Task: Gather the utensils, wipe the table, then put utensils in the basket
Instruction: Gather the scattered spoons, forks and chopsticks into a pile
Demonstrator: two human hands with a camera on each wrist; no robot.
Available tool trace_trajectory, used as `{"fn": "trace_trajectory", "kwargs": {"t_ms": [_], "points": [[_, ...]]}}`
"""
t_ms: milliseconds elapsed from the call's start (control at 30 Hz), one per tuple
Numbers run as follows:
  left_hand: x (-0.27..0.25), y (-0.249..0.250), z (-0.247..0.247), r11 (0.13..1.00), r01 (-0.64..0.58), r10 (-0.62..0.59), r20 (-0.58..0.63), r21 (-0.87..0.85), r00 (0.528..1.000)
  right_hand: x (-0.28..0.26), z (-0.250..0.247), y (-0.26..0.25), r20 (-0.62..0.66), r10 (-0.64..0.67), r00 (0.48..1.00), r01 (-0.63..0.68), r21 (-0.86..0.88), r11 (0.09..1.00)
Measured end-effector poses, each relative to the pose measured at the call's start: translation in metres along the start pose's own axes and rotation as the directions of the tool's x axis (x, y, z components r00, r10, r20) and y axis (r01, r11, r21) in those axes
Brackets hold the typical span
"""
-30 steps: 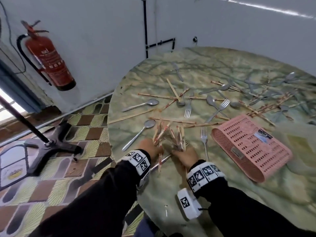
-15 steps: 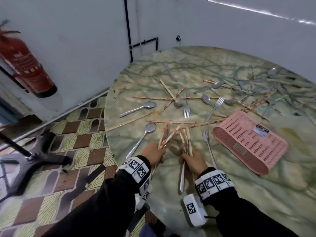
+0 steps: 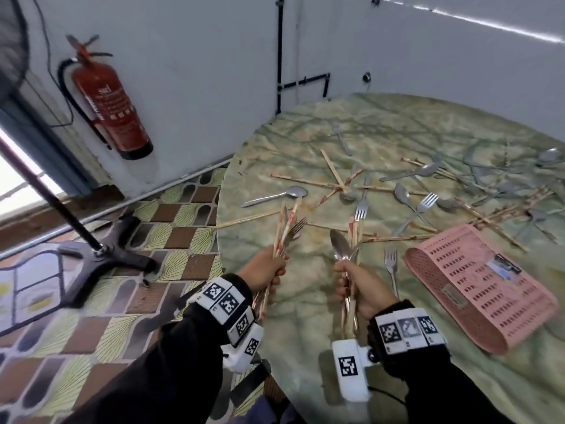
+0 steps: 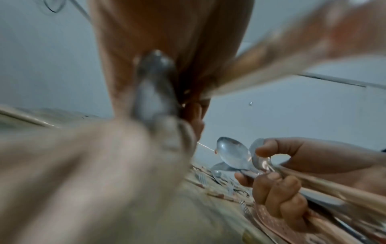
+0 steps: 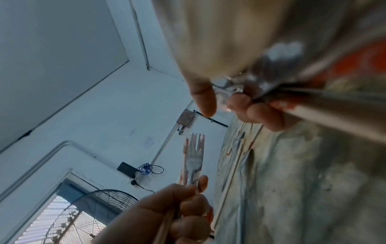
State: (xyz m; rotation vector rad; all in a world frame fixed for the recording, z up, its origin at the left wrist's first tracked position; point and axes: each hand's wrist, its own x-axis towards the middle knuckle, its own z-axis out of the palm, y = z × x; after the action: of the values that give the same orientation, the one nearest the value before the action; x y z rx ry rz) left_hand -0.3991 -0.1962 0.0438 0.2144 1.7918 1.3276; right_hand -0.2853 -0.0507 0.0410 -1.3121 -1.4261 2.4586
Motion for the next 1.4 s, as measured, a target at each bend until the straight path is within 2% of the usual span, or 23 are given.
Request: {"fn": "trace_trajectory", "kwargs": {"t_ms": [167,300,400,667,800,900,1000,1100,1233,1400], "points": [[-0.003,-0.001,-0.021,0.998,-0.028,0.029,0.015,-0.049,0.999,-0.004,0.013,-0.001,0.105,0.068,0.992,-0.083,0.152,0.985],[0.006,0.0,-0.046,0.996,-0.06,0.061,0.004,-0.067,0.998,0.0,0.024,0.0,0.026,0.032,0.999,-0.039,0.322,0.946],[0.018,0.002,-0.074,0.994,-0.044,0.047,0.036,-0.095,0.998,0.006,0.043,0.001,-0.025,0.034,0.999,-0.025,0.295,0.955],[0.052,0.015,-0.16,0.996,-0.084,0.078,0.198,0.019,0.977,0.036,0.135,-0.005,-0.047,-0.022,0.999,0.033,0.246,0.969],[0.072,0.031,-0.198,0.988,-0.134,0.109,0.278,0.075,0.954,0.057,0.173,-0.016,-0.09,-0.023,0.996,0.048,0.285,0.957],[0.089,0.042,-0.218,0.99,-0.122,0.093,0.313,0.072,0.945,0.073,0.189,-0.023,-0.158,-0.02,0.987,0.075,0.35,0.934],[0.105,0.051,-0.228,0.991,-0.109,0.074,0.348,0.082,0.934,0.089,0.2,-0.028,-0.199,-0.008,0.98,0.086,0.382,0.92],[0.121,0.059,-0.231,0.991,-0.101,0.06,0.376,0.09,0.925,0.101,0.21,-0.036,-0.187,0.009,0.982,0.064,0.378,0.924],[0.149,0.074,-0.229,0.997,-0.074,0.062,0.382,0.017,0.922,0.124,0.213,-0.05,-0.178,-0.017,0.984,0.085,0.385,0.919],[0.185,0.107,-0.221,0.991,-0.123,0.092,0.38,0.057,0.92,0.145,0.215,-0.082,-0.148,-0.009,0.989,0.065,0.375,0.925]]}}
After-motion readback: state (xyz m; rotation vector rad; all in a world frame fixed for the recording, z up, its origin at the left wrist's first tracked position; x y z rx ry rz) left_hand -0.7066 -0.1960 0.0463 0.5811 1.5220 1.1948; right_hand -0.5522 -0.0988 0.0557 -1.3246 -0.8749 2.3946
